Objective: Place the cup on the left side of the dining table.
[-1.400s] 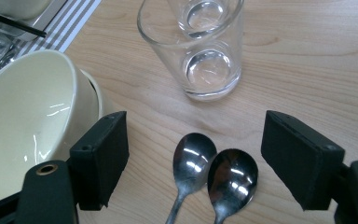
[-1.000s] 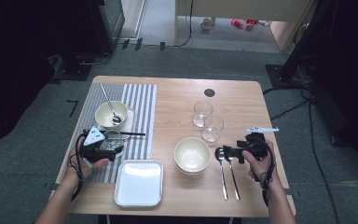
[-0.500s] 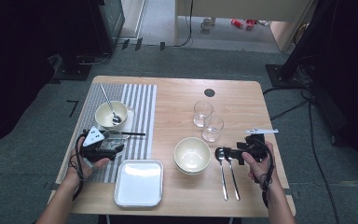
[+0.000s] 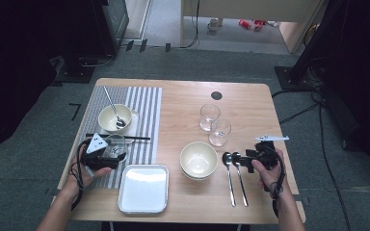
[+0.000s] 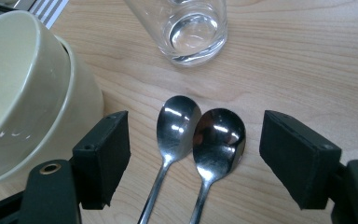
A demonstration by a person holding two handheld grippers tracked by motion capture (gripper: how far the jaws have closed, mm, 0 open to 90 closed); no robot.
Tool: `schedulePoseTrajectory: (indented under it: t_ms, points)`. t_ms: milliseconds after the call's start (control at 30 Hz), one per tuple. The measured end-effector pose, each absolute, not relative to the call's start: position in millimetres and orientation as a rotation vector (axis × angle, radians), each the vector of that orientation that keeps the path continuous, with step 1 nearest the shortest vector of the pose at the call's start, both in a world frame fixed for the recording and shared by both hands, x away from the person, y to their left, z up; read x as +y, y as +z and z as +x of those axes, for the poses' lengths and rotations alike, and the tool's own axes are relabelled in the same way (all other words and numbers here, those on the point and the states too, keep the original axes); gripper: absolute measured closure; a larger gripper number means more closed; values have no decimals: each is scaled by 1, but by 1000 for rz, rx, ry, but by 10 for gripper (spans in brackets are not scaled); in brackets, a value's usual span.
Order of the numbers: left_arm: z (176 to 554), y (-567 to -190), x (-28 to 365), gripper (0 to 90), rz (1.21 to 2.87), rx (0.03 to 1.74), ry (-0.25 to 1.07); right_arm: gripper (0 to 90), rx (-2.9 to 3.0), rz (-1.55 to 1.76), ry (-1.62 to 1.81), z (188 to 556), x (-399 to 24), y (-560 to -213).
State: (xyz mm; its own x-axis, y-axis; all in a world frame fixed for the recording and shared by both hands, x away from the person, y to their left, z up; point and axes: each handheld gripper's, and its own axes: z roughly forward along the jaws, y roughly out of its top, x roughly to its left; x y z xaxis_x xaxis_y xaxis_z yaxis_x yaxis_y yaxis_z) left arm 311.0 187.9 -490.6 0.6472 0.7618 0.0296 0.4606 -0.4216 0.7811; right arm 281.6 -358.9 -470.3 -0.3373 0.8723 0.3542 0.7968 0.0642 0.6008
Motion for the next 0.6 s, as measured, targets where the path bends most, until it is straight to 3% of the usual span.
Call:
schedulePoseTrajectory:
  t_ms: [300, 600]
  points:
    - [302, -499, 201, 284, 2138, 941, 451, 247, 2210, 1754, 1138, 280, -360, -474]
    - [307, -501, 195, 268, 2146, 945, 448, 248, 2209, 1754, 1144, 281, -358, -473]
